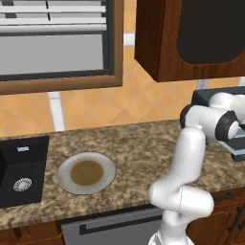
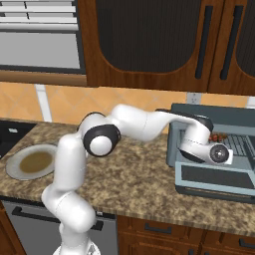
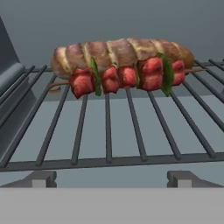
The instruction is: Pick up the kebab skewer and baguette bread, and place them inside the toaster oven. Close the toaster oven door and start by setting the timer.
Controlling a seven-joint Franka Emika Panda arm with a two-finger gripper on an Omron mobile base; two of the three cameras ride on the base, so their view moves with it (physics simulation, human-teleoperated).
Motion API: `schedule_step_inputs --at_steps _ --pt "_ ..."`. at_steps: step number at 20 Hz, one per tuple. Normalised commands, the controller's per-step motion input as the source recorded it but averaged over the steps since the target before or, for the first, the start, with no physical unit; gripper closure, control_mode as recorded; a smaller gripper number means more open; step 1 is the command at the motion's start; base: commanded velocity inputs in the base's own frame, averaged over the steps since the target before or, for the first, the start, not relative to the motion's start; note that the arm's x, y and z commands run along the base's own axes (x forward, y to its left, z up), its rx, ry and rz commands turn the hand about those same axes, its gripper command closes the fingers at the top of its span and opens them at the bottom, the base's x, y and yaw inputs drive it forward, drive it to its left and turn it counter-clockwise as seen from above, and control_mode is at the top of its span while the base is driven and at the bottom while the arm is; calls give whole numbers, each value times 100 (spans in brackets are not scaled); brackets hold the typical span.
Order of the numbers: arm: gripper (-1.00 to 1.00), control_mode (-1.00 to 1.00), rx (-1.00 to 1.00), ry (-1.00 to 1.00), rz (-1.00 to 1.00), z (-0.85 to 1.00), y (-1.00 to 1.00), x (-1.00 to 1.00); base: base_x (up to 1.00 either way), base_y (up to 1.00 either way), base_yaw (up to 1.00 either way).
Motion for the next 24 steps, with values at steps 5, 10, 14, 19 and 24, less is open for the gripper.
schedule_step_inputs --at_steps 5,10,14,19,24 --pt "-100 -100 0 0 0 16 0 -47 0 0 0" --pt "-100 -100 0 0 0 25 0 -69 0 0 0" --pt "-100 -100 0 0 0 25 0 -56 0 0 0" --pt "-100 -100 0 0 0 22 -1 -52 0 0 0" --pt "-100 -100 0 0 0 2 -3 -74 0 0 0"
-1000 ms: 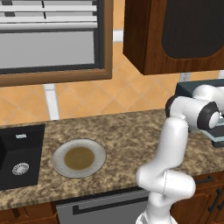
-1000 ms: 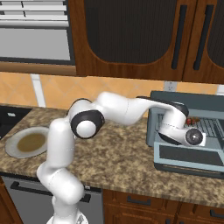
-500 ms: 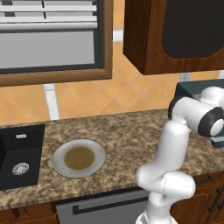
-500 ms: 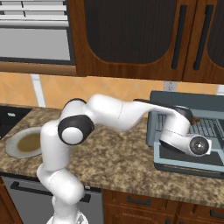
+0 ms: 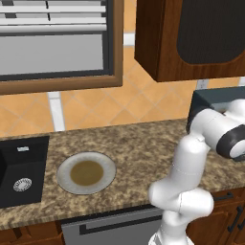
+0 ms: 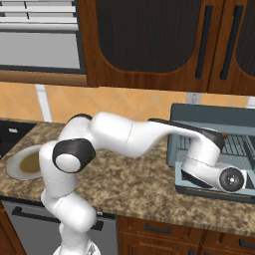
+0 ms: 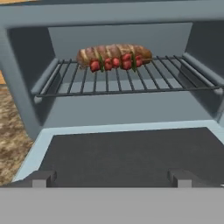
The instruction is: Pick up the kebab skewer and baguette bread, and place them inside the toaster oven. Close the toaster oven door and start by setting the timer.
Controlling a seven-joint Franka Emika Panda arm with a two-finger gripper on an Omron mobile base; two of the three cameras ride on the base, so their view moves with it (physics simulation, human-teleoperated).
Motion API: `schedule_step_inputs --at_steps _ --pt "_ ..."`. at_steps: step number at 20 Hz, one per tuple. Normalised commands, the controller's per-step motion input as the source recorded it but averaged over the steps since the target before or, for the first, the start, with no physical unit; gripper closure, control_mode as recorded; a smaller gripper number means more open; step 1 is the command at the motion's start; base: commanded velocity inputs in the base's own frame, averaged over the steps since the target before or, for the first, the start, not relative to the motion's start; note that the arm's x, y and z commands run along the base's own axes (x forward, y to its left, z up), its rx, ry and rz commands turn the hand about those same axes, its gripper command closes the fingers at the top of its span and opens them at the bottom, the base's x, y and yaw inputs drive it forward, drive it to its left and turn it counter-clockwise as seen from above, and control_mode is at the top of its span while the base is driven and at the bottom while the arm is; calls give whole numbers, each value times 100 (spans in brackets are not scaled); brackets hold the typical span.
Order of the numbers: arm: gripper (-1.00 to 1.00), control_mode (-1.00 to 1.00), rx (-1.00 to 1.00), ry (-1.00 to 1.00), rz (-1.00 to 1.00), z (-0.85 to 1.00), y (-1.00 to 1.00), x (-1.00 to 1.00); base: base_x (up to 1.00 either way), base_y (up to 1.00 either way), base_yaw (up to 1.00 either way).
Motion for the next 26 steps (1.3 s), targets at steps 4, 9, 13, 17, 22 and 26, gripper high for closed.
schedule_step_inputs --at_steps 4,9,13,17,22,26 --pt "-100 -100 0 0 0 0 0 -80 0 0 0" --pt "-100 -100 0 0 0 -1 0 -57 0 0 0" --pt "-100 -100 0 5 2 -2 0 -12 0 0 0" --pt "-100 -100 0 18 6 -18 0 0 0 0 0" --pt "-100 -100 0 21 5 -31 0 0 0 0 0" --pt "-100 -100 0 11 2 -20 0 1 0 0 0"
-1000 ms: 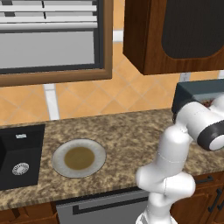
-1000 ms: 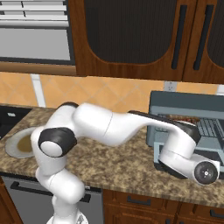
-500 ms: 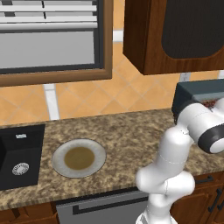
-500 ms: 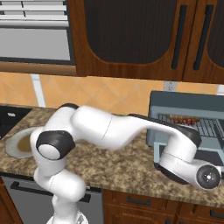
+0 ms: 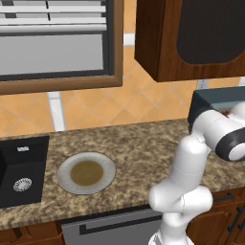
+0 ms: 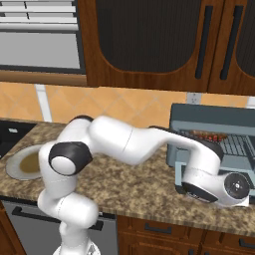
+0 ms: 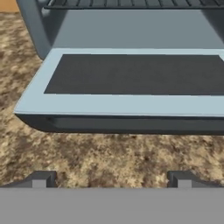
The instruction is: Pick up the kebab skewer and baguette bread, and place them inside the toaster oven. Close the toaster oven door and start by setting the timer.
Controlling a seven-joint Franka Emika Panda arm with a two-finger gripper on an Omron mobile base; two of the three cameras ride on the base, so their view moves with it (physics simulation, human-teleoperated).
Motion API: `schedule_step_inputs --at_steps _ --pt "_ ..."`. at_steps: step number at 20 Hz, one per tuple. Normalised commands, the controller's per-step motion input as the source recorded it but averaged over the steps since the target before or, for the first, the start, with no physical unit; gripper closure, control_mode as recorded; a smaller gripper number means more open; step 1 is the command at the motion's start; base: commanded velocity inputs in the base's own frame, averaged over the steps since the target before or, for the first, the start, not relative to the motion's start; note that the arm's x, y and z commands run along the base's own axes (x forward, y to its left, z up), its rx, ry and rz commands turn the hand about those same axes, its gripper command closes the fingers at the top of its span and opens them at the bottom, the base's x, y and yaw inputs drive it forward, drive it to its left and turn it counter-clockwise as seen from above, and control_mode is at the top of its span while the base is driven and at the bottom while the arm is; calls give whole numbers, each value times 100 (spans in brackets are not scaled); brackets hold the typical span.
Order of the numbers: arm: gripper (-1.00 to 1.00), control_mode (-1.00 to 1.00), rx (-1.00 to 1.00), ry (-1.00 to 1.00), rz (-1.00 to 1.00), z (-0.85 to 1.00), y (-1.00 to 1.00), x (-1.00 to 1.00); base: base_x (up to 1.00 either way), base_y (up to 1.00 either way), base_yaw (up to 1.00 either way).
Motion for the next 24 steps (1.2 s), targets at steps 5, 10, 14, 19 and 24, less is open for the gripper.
schedule_step_inputs --at_steps 5,10,14,19,24 --pt "-100 -100 0 2 0 -11 0 9 0 0 0" --pt "-100 -100 0 0 0 -32 0 3 0 0 0" --pt "-100 -100 0 0 0 -44 0 1 0 0 0" --pt "-100 -100 0 -5 0 -28 -2 14 0 0 0" --pt "-100 -100 0 -17 0 -19 -9 15 0 0 0"
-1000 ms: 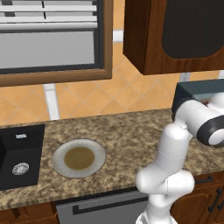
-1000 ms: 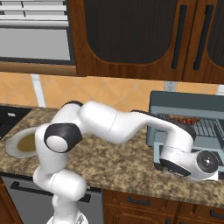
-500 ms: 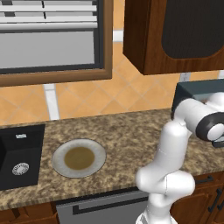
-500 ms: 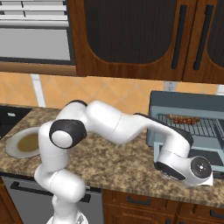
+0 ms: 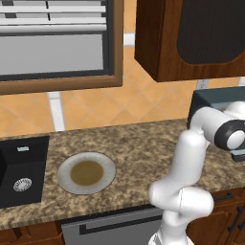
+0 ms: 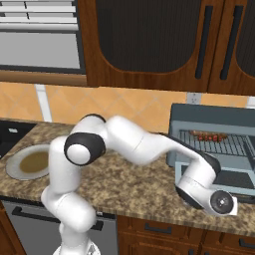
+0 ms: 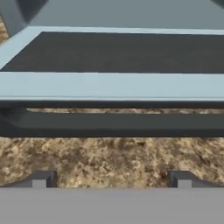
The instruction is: Pick up the kebab skewer and baguette bread, and place them inside the toaster oven. Close the toaster oven door and start by setting the timer.
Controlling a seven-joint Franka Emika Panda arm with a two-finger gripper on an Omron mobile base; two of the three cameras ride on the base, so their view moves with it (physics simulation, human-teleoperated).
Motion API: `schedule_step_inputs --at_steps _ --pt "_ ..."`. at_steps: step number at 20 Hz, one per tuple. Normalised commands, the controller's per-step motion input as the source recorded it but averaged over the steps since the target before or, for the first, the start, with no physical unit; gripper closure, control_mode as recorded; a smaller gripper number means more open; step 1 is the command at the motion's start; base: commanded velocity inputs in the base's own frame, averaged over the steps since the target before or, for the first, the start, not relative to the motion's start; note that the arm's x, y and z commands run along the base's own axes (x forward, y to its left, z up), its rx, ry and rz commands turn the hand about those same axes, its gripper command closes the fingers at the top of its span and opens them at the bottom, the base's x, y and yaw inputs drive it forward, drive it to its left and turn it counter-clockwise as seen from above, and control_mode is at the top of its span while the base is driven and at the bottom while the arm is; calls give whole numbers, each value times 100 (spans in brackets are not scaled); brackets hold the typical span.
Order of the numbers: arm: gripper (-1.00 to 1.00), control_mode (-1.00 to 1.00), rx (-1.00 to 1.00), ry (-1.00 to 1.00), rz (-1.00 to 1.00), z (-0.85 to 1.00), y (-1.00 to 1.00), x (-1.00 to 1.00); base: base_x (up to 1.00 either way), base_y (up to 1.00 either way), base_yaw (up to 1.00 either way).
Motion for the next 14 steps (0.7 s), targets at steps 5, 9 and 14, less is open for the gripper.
schedule_step_inputs --at_steps 5,9,14 --pt "-100 -100 0 -14 0 -22 -7 16 0 0 0" --pt "-100 -100 0 -11 0 -12 -11 14 0 0 0" --pt "-100 -100 0 -8 0 -3 -2 18 0 0 0"
